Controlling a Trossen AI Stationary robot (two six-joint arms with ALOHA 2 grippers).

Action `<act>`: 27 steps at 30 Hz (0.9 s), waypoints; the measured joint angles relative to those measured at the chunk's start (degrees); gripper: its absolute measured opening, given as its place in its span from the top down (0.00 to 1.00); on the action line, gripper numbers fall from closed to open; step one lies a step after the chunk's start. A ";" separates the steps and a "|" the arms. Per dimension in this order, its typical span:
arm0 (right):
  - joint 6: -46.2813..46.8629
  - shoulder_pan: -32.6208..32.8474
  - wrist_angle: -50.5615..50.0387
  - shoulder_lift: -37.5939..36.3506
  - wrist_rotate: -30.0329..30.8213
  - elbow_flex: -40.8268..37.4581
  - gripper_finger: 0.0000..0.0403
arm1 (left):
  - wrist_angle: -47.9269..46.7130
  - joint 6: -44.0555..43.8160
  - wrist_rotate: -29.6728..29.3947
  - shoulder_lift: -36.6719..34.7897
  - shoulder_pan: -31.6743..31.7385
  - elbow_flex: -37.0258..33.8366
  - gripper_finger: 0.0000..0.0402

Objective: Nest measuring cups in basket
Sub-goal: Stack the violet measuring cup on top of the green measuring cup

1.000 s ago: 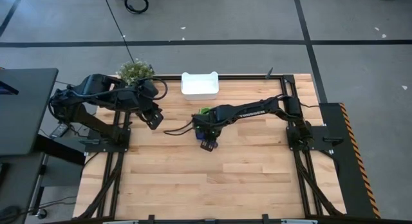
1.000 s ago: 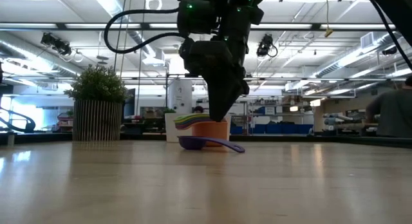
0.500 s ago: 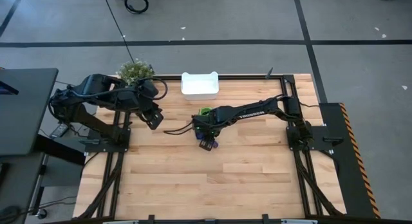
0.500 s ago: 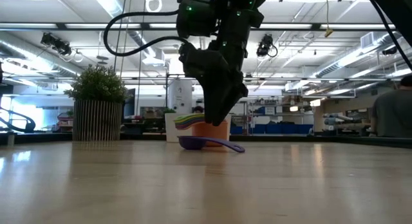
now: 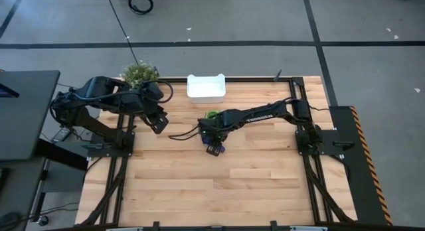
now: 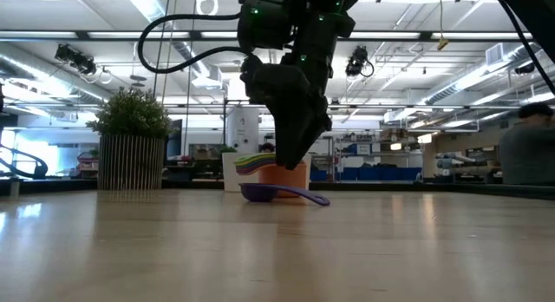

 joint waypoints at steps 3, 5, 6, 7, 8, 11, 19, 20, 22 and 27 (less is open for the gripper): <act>2.07 0.00 -0.04 0.00 -0.13 0.00 0.59 | 0.01 0.00 0.00 0.00 0.00 0.00 0.72; 3.48 0.00 -0.07 0.00 -0.10 0.00 0.59 | 0.01 0.00 0.00 0.00 -0.01 0.00 0.72; 3.50 0.00 -0.09 0.00 0.18 0.00 0.59 | 0.00 0.01 0.00 0.01 0.00 0.00 0.72; 3.44 0.00 -0.09 0.00 0.46 0.00 0.59 | 0.01 0.02 0.00 0.02 0.00 0.00 0.72; 3.25 0.00 -0.07 0.00 0.57 0.00 0.59 | 0.00 0.02 0.00 0.02 0.00 0.00 0.72; 3.20 -0.01 -0.02 0.00 0.36 0.00 0.59 | 0.00 0.02 0.00 0.07 0.00 0.00 0.72; 0.80 0.02 3.61 0.01 -2.79 0.00 0.60 | 0.00 0.07 0.00 0.08 -0.01 0.00 0.72; -0.65 0.22 5.21 0.02 -2.72 0.00 0.60 | 0.00 0.09 0.00 0.09 -0.02 0.00 0.72; -3.16 0.75 7.83 0.02 -1.88 0.00 0.60 | 0.00 0.13 0.00 0.07 0.00 0.00 0.72; -5.52 1.41 9.04 0.02 -0.31 0.00 0.60 | 0.00 0.17 0.00 0.07 -0.02 0.00 0.72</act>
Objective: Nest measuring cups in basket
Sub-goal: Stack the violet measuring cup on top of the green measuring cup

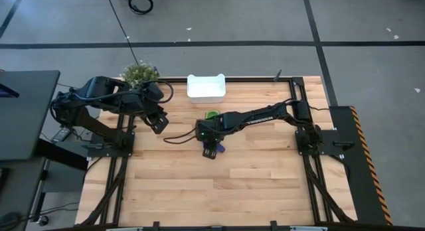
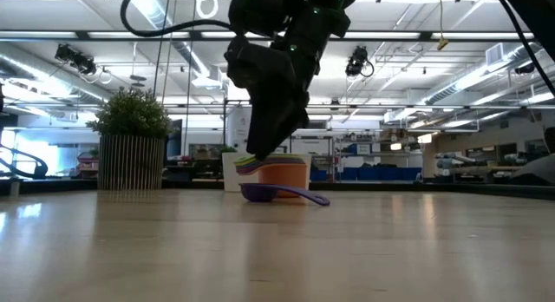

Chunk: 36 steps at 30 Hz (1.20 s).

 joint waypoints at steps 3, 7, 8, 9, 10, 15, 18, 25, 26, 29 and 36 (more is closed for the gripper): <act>-2.06 0.07 0.00 0.00 2.53 0.00 0.60 | 0.00 0.02 0.00 -0.01 0.00 0.00 0.72; -4.57 0.09 -0.03 0.00 3.20 0.00 0.60 | 0.00 0.02 0.00 -0.01 0.00 0.00 0.72; -5.20 0.09 -0.01 0.00 3.20 0.00 0.60 | 0.00 0.02 0.00 -0.01 0.00 0.00 0.72; -5.41 0.09 -0.02 0.00 3.19 0.00 0.60 | 0.00 0.01 0.00 -0.01 0.01 0.00 0.72; -5.36 0.07 -0.05 0.00 2.80 0.00 0.60 | 0.01 0.01 0.00 -0.01 0.00 0.00 0.72; -7.87 0.16 0.74 0.03 2.61 -0.83 0.60 | 0.00 0.00 0.00 -0.01 0.00 0.00 0.72; -8.02 0.16 0.60 0.07 2.43 -0.87 0.60 | 0.00 0.00 0.00 -0.01 0.00 0.00 0.72; -9.34 -0.06 1.43 0.07 3.14 -1.73 0.60 | 0.00 0.00 0.00 -0.01 0.00 0.00 0.72; -9.36 -0.07 1.52 0.07 2.76 -1.73 0.60 | 0.02 -0.02 0.00 -0.01 0.02 0.00 0.72; -9.49 -0.06 2.32 0.07 2.32 -2.21 0.60 | 0.00 -0.01 0.00 -0.01 0.00 0.00 0.72; -8.89 -0.17 4.33 0.07 2.29 -5.52 0.60 | 0.00 -0.02 0.00 -0.01 0.00 0.00 0.72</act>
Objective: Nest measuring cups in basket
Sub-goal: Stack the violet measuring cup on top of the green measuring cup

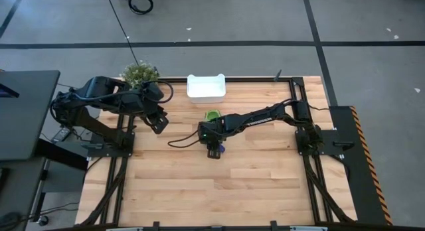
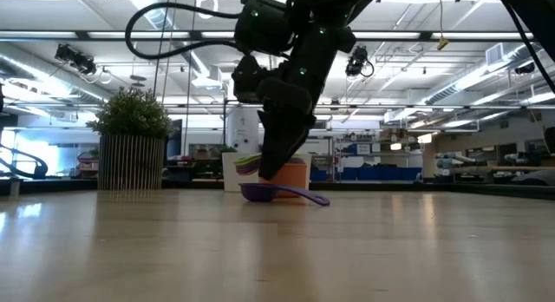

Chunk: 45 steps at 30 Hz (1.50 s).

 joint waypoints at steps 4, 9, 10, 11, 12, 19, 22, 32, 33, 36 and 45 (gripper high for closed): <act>-0.48 -0.13 1.03 0.00 0.08 -0.68 0.60 | 0.00 0.41 0.00 0.00 0.00 0.00 0.72; -1.01 -0.20 5.69 -0.02 0.69 -2.65 0.60 | 0.00 1.29 0.00 -0.02 0.00 0.00 0.72; -0.91 -0.24 6.21 -0.02 0.56 -3.15 0.60 | 0.00 1.29 0.00 -0.02 0.01 0.00 0.72; -0.87 -0.26 6.51 -0.02 0.17 -3.75 0.60 | 0.00 1.29 -0.01 -0.02 0.01 0.00 0.72; -0.87 -0.28 6.59 -0.02 0.02 -4.31 0.60 | 0.01 1.30 0.00 -0.02 0.01 0.00 0.72; -1.06 -0.53 8.84 -0.03 0.03 -7.34 0.60 | 0.00 1.37 0.00 -0.02 0.00 0.00 0.72; -1.04 -0.52 9.63 -0.11 0.04 -7.85 0.60 | 0.00 1.38 0.00 -0.02 0.01 0.00 0.72; 4.74 -0.47 9.75 -0.32 0.69 -7.83 0.92 | 0.00 1.76 -0.01 -0.02 0.01 0.00 0.72; 5.25 -0.31 9.79 -0.50 0.61 -7.74 0.95 | 0.00 1.95 -0.01 -0.02 0.01 0.00 0.72; 6.67 0.57 9.03 -0.48 0.71 -7.32 0.95 | 0.00 2.03 0.00 -0.02 0.02 0.00 0.72; 12.15 5.52 -6.45 -0.04 -0.40 -1.30 0.96 | 0.00 4.03 1.81 -0.07 0.02 0.00 0.72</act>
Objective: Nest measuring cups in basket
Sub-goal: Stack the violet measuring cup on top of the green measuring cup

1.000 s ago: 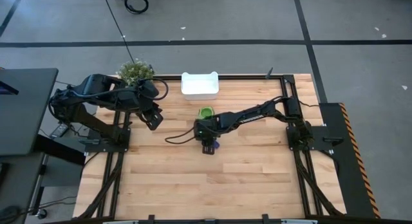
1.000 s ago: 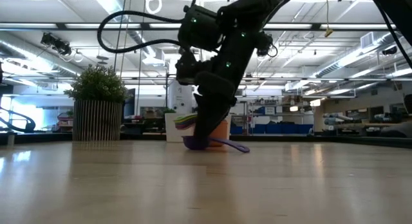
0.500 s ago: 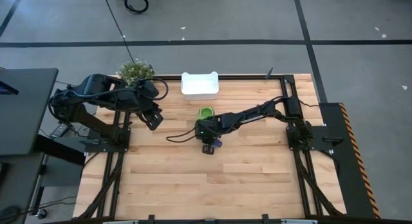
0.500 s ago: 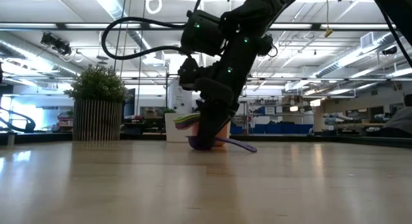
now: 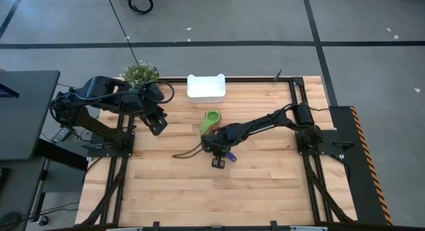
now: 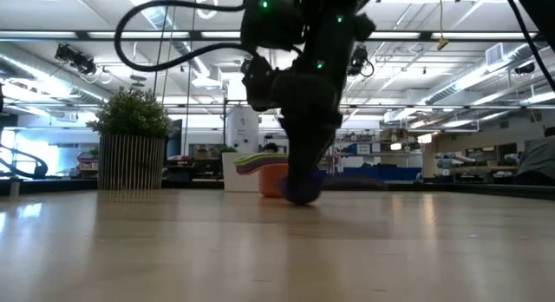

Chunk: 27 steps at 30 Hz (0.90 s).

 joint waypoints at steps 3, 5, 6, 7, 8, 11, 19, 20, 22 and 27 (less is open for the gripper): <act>2.05 1.48 -4.75 0.06 -0.11 2.19 0.96 | 0.00 1.46 1.46 -0.01 -0.02 0.01 0.72; 3.61 2.15 -7.67 0.06 0.63 3.81 0.96 | 0.02 2.58 1.58 -0.01 -0.04 0.00 0.72; 4.38 2.33 -9.57 0.06 0.93 4.89 0.96 | 0.01 3.16 1.56 -0.01 -0.02 0.01 0.72; 5.37 2.46 -11.70 0.06 1.18 6.13 0.96 | 0.00 3.42 1.54 -0.01 0.00 0.02 0.72; 6.51 2.48 -13.74 0.06 1.27 7.52 0.96 | 0.00 3.63 1.51 -0.01 0.02 0.01 0.72; 10.21 2.29 -19.59 0.06 2.02 11.75 0.96 | 0.00 3.78 0.46 -0.01 0.13 0.02 0.72; 14.89 -0.92 -31.98 0.06 5.25 24.63 0.96 | 0.00 3.73 -4.49 -0.90 0.17 0.02 0.72; 14.87 -1.63 -32.46 0.04 5.33 26.07 0.96 | -0.02 3.76 -5.43 -1.00 0.17 0.03 0.72; 14.88 -3.14 -33.88 0.04 5.36 28.38 0.96 | 0.02 3.78 -7.37 -1.50 0.17 0.04 0.72; 19.48 -6.83 -34.78 0.04 5.92 30.69 0.96 | 0.01 4.09 -9.67 -3.13 2.01 0.09 0.72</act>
